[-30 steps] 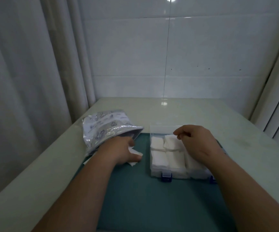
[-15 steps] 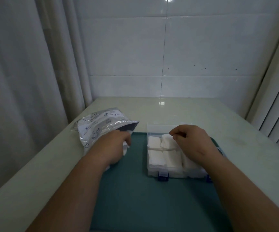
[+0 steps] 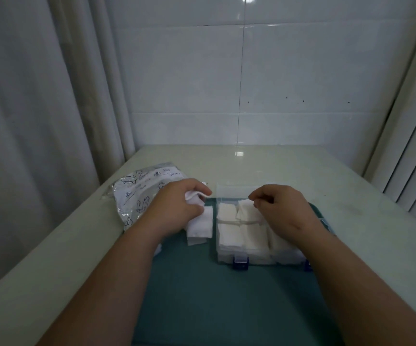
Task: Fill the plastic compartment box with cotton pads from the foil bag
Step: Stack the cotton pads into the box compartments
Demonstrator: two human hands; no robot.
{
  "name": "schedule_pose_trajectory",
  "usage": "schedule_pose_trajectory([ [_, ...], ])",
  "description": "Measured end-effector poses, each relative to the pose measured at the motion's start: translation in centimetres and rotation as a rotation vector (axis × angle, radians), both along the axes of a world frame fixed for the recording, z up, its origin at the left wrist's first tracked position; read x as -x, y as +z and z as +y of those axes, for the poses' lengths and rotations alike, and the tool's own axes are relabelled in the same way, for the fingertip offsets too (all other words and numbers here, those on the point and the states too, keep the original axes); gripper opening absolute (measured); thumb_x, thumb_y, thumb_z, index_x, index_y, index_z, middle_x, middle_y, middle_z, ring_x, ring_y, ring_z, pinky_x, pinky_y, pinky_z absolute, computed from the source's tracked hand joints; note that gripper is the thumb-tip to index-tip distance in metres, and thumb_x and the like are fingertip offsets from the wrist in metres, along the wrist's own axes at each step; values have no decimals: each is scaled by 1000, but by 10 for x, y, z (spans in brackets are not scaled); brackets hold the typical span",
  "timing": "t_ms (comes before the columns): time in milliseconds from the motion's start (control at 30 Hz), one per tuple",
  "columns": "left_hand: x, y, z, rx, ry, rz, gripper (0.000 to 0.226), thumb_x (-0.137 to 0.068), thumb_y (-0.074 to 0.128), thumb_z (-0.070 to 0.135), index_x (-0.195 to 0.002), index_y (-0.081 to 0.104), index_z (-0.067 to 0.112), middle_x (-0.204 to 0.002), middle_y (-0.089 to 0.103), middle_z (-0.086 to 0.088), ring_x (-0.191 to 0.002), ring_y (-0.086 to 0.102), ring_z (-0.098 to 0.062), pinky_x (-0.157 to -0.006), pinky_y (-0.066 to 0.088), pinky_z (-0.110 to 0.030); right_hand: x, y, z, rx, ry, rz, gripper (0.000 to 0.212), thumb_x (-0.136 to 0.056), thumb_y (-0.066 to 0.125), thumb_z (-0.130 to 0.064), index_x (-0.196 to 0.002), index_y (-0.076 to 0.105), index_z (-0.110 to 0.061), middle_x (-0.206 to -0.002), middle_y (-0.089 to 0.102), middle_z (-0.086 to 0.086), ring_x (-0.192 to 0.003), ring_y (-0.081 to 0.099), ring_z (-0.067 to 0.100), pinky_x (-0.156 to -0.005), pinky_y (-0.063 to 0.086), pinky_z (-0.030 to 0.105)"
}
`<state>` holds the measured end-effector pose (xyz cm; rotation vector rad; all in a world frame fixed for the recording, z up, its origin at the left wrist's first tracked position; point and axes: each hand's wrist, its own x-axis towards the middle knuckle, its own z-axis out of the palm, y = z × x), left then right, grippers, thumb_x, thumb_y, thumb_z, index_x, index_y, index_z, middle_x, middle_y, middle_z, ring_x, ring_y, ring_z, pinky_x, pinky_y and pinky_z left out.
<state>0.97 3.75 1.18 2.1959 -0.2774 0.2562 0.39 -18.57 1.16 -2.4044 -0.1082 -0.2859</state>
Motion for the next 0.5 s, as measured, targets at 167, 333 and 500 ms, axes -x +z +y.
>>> schedule_pose_trajectory([
  [167,6,20,-3,98,62,-102,40,-78,65,0,-87,69,38,-95,65,24,-80,59,5,-58,41,-15,0,0,0,-64,19,-24,23,-97,51,-20,-111,69,-26,-106,65,-10,-81,55,1,-67,38,11],
  [333,9,27,-11,221,36,-88,36,-79,66,0,-90,71,34,-90,68,16,-71,61,-4,-46,44,-15,5,4,2,-213,85,-37,17,-94,55,-25,-103,70,-27,-91,65,-17,-82,58,-1,-67,43,12],
  [500,9,25,-29,359,-27,-17,34,-77,71,2,-91,72,33,-95,70,11,-89,65,-5,-63,50,-17,11,11,8,-442,211,47,15,-89,63,-36,-102,65,-29,-90,72,-7,-81,69,10,-71,56,23],
])
